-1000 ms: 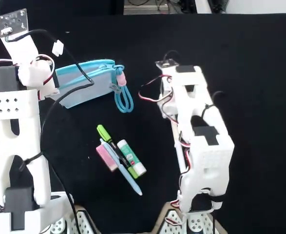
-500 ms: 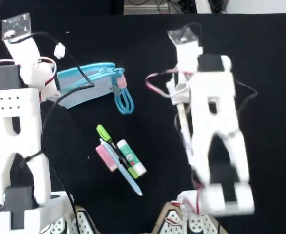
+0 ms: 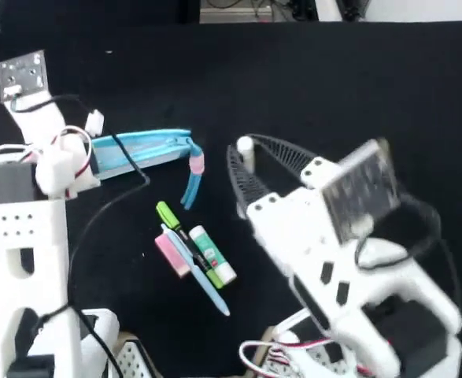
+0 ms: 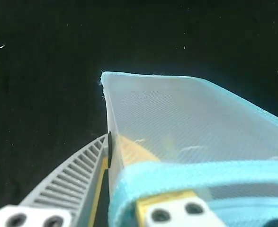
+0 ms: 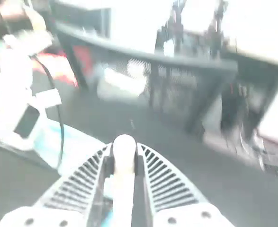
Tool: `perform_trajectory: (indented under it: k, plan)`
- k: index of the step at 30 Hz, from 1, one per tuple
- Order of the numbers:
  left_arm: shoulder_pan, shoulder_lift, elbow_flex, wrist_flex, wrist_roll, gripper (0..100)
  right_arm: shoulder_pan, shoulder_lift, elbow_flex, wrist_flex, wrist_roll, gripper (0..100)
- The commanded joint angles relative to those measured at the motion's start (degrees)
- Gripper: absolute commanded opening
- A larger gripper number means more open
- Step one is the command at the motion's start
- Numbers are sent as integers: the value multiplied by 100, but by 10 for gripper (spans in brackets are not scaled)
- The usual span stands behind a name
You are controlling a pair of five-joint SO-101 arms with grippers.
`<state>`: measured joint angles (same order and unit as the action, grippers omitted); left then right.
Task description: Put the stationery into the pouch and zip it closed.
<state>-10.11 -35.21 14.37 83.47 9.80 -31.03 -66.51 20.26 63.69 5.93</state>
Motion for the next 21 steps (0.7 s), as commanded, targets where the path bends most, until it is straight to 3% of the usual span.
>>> perform_trajectory:
  k: [1, 8, 14, 21]
  plan:
    - [57, -466, 338, -237, -9, 30, -554, -989, 1376, -1705, -44, 11]
    - [119, -1284, 1525, -1363, 202, 30, -958, -2413, 3284, -3622, 0, 11]
    - [479, -2119, 2387, -1978, 273, 30, -976, -2624, 3530, -4018, 0, 11]
    - [549, -2295, 2484, -2013, 281, 30, -985, -2176, 3899, -4782, 9, 11]
